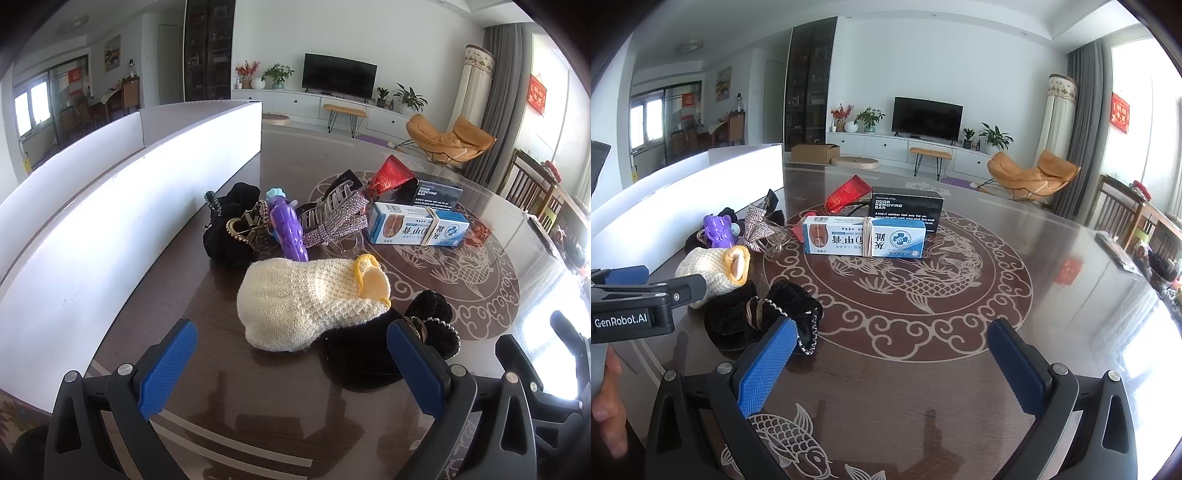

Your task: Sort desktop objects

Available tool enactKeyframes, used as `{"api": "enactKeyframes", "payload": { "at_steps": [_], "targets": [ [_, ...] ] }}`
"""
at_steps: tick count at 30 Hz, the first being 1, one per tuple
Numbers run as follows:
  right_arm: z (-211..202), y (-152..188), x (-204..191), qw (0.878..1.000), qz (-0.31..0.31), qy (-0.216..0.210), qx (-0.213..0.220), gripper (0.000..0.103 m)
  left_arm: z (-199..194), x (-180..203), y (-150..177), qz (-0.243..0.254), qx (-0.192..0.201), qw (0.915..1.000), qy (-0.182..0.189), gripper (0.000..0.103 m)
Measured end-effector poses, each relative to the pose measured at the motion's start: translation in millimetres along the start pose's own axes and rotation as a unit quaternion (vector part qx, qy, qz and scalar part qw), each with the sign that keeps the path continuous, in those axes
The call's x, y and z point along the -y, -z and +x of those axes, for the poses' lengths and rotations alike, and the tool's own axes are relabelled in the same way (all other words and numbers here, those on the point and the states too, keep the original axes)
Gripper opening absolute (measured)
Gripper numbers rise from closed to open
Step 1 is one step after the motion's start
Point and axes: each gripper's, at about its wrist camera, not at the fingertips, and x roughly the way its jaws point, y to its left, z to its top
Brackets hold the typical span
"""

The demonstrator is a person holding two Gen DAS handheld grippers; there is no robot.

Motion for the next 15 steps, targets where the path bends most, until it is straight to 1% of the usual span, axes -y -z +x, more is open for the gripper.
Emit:
{"api": "enactKeyframes", "payload": {
  "at_steps": [7,15],
  "targets": [
    [-1.2,0.2,-1.2,1.000,-0.003,0.002,0.001,0.103,-4.0,1.1,-1.4,0.002,0.006,1.0000,0.001,0.103],
    [2.7,-0.5,-1.7,1.000,-0.004,0.002,-0.006,0.103,-0.2,-0.2,0.6,-0.001,0.000,1.0000,0.004,0.103]
  ]
}}
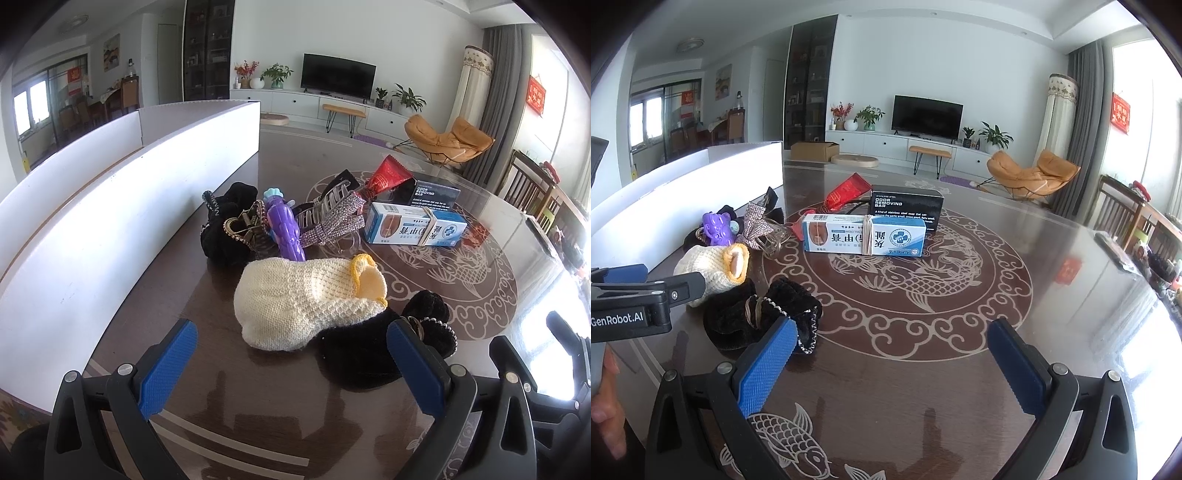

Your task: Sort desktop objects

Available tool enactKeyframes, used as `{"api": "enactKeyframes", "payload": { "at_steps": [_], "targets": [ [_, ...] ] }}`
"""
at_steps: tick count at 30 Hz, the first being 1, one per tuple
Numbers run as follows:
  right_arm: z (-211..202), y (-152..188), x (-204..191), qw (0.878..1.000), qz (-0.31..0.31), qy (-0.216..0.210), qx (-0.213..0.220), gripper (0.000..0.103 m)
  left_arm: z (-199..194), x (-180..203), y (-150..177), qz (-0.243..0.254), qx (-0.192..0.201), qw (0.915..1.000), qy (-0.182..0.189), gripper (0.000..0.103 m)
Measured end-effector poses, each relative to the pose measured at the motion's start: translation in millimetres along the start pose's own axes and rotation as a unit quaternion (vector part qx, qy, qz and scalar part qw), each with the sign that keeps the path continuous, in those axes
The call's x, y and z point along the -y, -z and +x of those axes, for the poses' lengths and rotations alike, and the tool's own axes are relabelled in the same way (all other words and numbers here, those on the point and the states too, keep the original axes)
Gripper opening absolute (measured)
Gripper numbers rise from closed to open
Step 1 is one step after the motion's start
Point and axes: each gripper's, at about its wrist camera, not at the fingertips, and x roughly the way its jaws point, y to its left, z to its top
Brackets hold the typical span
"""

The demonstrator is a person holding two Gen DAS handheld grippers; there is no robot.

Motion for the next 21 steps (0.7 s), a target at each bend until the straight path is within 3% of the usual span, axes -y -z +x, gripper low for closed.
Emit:
{"api": "enactKeyframes", "payload": {
  "at_steps": [21],
  "targets": [
    [11.3,0.0,-1.5,1.000,-0.006,0.010,-0.025,0.103,-4.1,-3.5,-5.2,-0.003,0.001,0.9998,0.019,0.103]
  ]
}}
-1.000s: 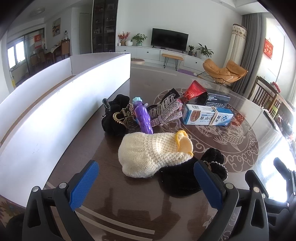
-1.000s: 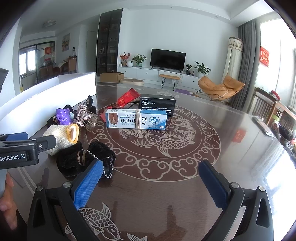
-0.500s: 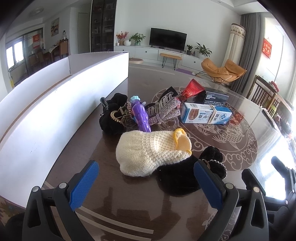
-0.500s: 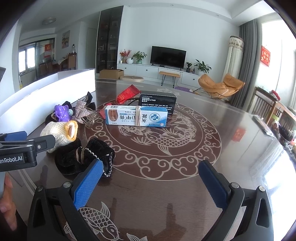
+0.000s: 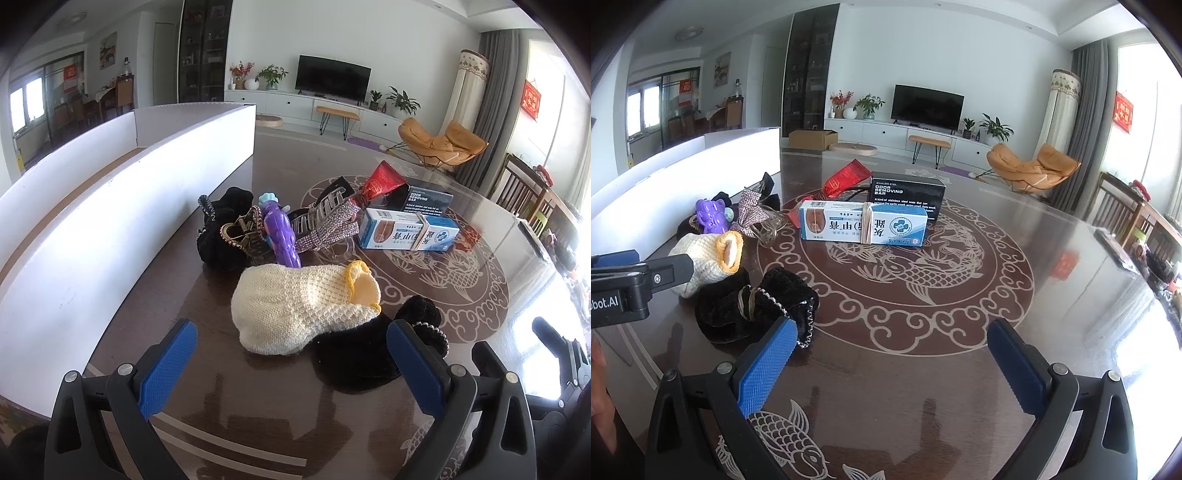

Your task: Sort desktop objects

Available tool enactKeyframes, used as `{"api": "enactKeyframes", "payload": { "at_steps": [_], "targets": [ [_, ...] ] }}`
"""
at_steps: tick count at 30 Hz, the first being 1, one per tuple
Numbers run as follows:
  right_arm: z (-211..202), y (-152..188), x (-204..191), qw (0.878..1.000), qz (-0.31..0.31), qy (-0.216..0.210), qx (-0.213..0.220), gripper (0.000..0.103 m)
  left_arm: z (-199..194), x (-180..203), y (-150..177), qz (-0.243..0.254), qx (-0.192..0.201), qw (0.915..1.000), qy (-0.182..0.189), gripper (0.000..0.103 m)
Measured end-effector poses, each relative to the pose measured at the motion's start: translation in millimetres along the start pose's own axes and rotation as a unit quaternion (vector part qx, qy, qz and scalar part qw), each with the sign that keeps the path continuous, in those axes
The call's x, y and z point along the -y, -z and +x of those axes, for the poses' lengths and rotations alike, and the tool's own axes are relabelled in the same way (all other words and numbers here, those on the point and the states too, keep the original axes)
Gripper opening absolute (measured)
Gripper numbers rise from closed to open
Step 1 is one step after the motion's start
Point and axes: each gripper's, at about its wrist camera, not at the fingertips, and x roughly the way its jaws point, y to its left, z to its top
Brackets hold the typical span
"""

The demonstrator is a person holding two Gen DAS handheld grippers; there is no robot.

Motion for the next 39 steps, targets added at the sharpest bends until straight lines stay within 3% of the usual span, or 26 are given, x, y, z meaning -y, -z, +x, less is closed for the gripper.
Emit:
{"api": "enactKeyframes", "payload": {
  "at_steps": [7,20,39],
  "targets": [
    [12.5,-0.1,4.0,0.999,0.010,0.013,-0.029,0.103,0.7,-2.8,-1.9,0.013,-0.004,0.9999,0.000,0.103],
    [14.9,-0.2,-11.1,0.998,-0.029,0.045,-0.032,0.103,-3.0,2.8,-3.3,0.053,-0.003,0.9985,0.011,0.103],
    [15.3,3.0,-30.4,0.997,-0.077,-0.007,-0.030,0.103,-1.7,2.1,-0.3,0.033,0.003,0.9994,-0.012,0.103]
  ]
}}
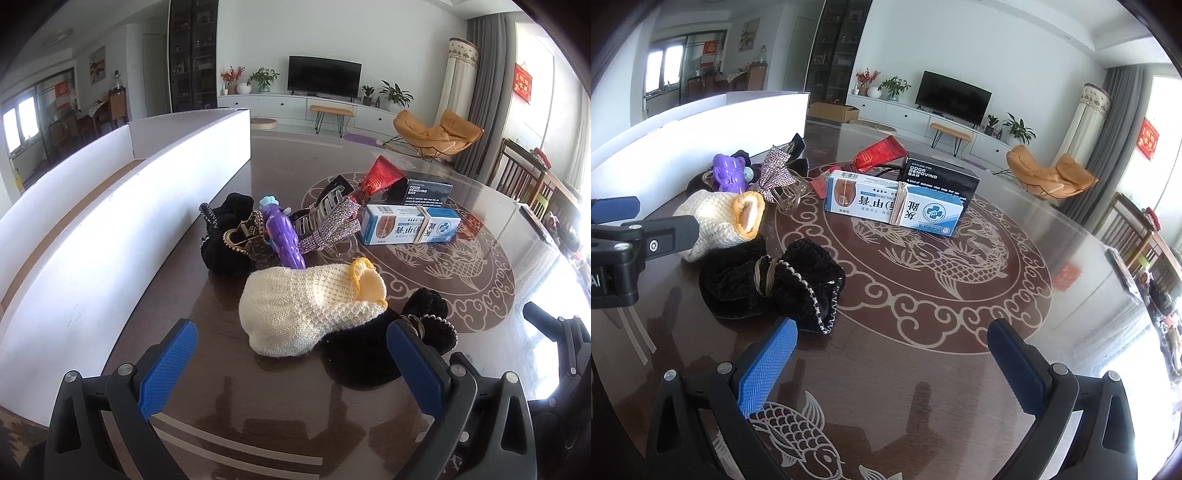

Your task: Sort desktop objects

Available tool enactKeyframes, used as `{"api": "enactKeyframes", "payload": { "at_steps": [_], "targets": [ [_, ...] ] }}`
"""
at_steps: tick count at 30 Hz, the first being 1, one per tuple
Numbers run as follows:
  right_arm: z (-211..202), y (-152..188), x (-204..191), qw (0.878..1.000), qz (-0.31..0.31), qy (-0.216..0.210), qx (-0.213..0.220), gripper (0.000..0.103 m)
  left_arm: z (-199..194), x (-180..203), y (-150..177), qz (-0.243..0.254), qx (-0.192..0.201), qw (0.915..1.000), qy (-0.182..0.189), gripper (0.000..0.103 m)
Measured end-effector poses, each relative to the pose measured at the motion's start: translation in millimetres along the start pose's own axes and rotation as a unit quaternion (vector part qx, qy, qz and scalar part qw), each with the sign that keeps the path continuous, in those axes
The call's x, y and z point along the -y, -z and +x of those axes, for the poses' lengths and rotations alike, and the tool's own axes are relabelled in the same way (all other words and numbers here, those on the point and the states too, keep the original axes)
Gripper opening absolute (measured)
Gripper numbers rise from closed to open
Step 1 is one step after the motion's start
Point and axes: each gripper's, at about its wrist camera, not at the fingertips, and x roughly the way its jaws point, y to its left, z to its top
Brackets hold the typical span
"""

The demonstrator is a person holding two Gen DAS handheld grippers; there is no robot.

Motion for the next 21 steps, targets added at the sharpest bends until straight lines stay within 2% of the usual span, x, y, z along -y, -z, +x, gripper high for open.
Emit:
{"api": "enactKeyframes", "payload": {
  "at_steps": [7,21],
  "targets": [
    [-0.2,-0.8,-2.3,1.000,-0.006,-0.011,0.002,0.103,-1.1,8.4,-0.2,0.015,0.008,0.9998,-0.011,0.103],
    [-0.7,-0.2,6.1,1.000,0.015,-0.025,0.004,0.103,-1.5,5.3,-0.9,0.005,0.010,0.9999,-0.002,0.103]
  ]
}}
